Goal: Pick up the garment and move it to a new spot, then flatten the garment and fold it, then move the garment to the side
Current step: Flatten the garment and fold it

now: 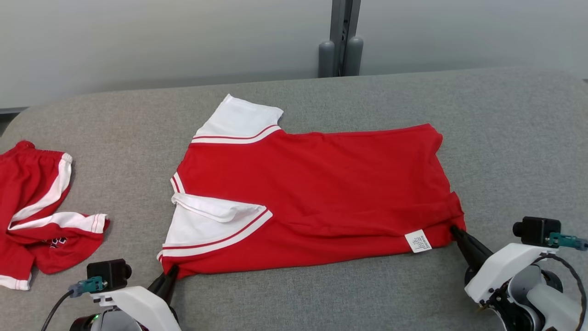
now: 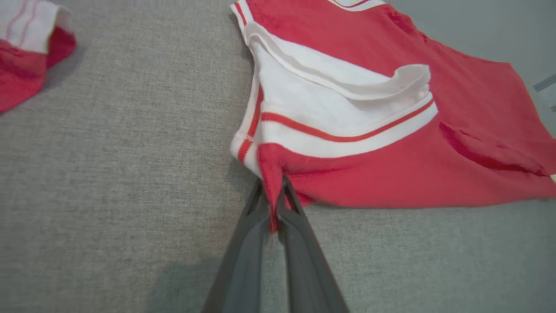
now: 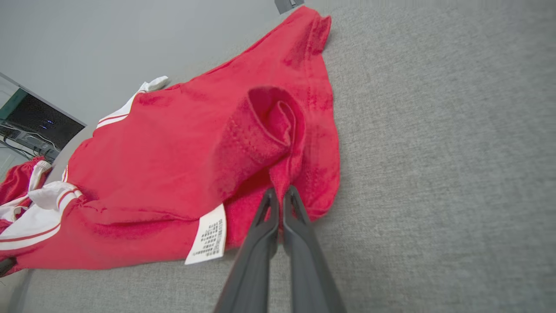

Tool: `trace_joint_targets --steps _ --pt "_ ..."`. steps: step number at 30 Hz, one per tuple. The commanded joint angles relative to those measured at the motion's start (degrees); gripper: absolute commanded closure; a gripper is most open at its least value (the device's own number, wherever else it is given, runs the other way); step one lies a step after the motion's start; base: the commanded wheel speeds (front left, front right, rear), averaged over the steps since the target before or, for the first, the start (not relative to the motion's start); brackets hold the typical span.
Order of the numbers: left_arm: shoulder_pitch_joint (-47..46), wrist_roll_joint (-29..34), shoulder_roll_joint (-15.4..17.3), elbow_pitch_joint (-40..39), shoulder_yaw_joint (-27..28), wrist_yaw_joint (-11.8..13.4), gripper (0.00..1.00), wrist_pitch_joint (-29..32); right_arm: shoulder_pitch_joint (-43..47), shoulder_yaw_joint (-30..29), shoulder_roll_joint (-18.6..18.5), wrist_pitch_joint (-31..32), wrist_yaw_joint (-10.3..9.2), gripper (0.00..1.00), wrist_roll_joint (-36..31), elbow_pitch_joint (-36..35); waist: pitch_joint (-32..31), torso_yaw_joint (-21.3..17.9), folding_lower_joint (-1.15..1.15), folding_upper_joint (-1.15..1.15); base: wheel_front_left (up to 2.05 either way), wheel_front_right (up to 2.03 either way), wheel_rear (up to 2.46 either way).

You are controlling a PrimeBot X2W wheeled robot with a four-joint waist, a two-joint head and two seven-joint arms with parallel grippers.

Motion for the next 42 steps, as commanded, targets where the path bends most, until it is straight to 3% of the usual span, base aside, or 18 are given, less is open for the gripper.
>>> trace_joint_targets --steps 1,9,17,32,34,35,36,37,42 --pt "0.81 -0.08 0.94 -0.60 0.22 -0.12 1.00 0.19 0.06 0.11 -0.66 0.36 0.01 1.00 1.28 -0.95 -0.71 0.07 0.00 0.00 0.00 0.00 0.00" --pt "4.35 -0.36 6.08 -7.42 -1.16 1.52 1.00 4.15 2.84 1.34 -6.42 5.66 0.01 1.00 6.50 -6.72 -3.14 0.53 0.00 0.00 0.00 0.00 0.00" --pt "9.21 -1.64 12.73 -19.17 -2.88 5.32 1.00 10.65 7.95 1.65 -13.01 11.99 0.01 1.00 10.41 -11.99 -4.71 0.98 0.00 0.00 0.00 0.00 0.00" --pt "13.98 -3.54 17.48 -27.78 -4.37 9.67 1.00 15.49 16.20 -0.14 -14.83 15.24 0.01 1.00 11.17 -15.27 -5.22 0.34 0.00 0.00 0.00 0.00 0.00" --pt "14.01 -3.71 17.71 -28.21 -4.49 10.07 1.00 15.97 16.85 -0.69 -14.71 15.53 0.01 0.92 10.89 -15.45 -5.27 0.24 0.00 0.00 0.00 0.00 0.00" --pt "14.05 -3.80 17.67 -28.27 -4.10 10.46 1.00 15.66 17.03 -1.20 -14.61 15.09 0.01 0.32 10.81 -15.47 -5.25 0.21 0.00 0.00 0.00 0.00 0.00" --pt "14.00 -3.81 17.54 -28.30 -3.66 10.75 0.49 15.29 17.12 -1.60 -14.46 14.95 0.01 0.00 10.71 -15.40 -5.24 0.19 0.00 0.00 0.00 0.00 0.00" --pt "14.02 -3.72 17.58 -28.26 -3.84 11.03 0.00 15.32 17.25 -1.95 -14.31 15.03 0.01 0.00 10.58 -15.21 -5.28 0.16 0.00 0.00 0.00 0.00 0.00" --pt "12.61 -2.08 20.04 -29.65 -3.00 12.71 0.00 15.16 17.76 -4.98 -14.94 14.71 0.01 0.00 9.78 -16.47 -5.41 -0.01 0.00 0.00 0.00 0.00 0.00"
